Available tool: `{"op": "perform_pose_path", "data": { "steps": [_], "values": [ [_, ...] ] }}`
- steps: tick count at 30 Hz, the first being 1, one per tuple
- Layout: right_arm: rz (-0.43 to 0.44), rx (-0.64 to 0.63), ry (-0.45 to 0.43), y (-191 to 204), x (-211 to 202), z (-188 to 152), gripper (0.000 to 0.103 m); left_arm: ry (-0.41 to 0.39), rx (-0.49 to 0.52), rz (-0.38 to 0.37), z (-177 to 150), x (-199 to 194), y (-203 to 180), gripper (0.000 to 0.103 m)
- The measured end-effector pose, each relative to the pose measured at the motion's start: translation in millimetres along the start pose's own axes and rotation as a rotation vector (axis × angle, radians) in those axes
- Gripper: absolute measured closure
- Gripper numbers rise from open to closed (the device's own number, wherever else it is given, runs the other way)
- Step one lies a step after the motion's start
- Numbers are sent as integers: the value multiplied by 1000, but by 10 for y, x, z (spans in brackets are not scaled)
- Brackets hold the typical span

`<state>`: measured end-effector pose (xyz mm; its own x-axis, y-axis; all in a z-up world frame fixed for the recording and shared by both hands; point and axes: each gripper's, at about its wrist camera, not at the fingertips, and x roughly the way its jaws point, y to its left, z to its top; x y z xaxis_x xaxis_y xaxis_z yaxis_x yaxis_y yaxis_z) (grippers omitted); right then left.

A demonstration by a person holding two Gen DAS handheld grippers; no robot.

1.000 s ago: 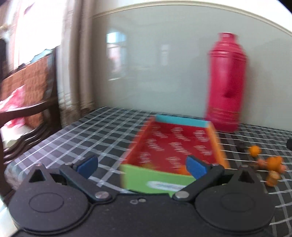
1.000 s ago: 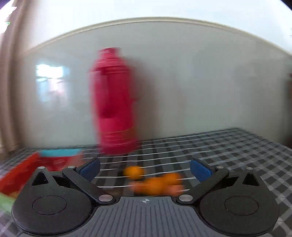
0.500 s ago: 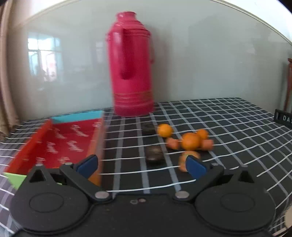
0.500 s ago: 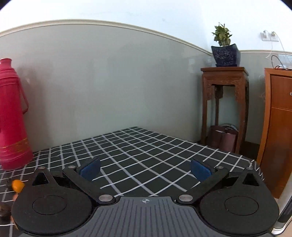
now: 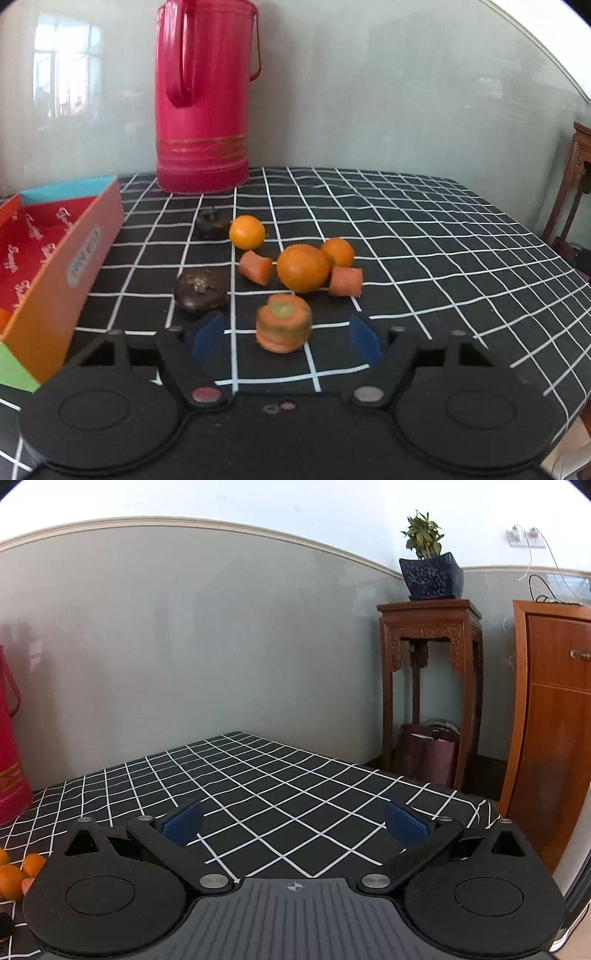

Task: Organize fruits
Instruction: 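Grasp the round carrot slice with the left gripper, then carry the carrot slice into the red box and open the left gripper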

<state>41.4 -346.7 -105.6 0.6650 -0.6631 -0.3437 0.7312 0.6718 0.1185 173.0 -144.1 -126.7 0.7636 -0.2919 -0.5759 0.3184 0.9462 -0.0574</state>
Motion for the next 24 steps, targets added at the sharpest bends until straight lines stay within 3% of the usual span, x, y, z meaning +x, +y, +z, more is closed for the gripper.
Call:
{"op": "perform_pose_path", "data": {
  "steps": [2,7,8,15,24],
  "values": [
    [2,0,7,-16,15,2,0,25,-22,-12,3,66,11,52],
    [6,5,17,-39,23,-6,0,17,-35,10,1,128,-6,68],
    [7,6,17,-43,24,-7,0,13,-38,15,1,95,0,77],
    [16,26,23,-55,9,10,0,-11,-46,21,3,89,23,77],
    [-4,39,-10,13,-90,25,0,-165,6,182,109,-224,160,77]
  ]
}}
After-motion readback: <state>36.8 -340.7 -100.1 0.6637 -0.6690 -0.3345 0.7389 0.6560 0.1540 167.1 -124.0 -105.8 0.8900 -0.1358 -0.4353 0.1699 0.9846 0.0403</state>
